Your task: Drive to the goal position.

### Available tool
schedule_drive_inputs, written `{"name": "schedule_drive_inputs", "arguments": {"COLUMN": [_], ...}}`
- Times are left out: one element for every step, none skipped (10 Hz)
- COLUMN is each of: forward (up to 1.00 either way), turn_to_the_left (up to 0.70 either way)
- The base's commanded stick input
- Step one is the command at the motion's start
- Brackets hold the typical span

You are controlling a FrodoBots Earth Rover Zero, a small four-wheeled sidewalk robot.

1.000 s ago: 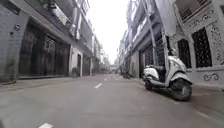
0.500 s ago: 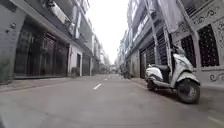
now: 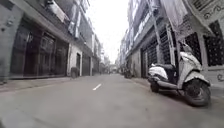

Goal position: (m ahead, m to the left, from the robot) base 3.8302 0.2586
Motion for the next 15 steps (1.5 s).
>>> {"name": "schedule_drive_inputs", "arguments": {"forward": [0.5, 0.5, 0.5, 0.5, 0.5, 0.5, 0.5, 0.5, 0.5, 0.5, 0.5, 0.5, 0.5, 0.5, 0.5], "turn_to_the_left": [0.0, 0.0, 0.0, 0.0, 0.0, 0.0, 0.0, 0.0, 0.0, 0.0, 0.0, 0.0, 0.0, 0.0, 0.0]}}
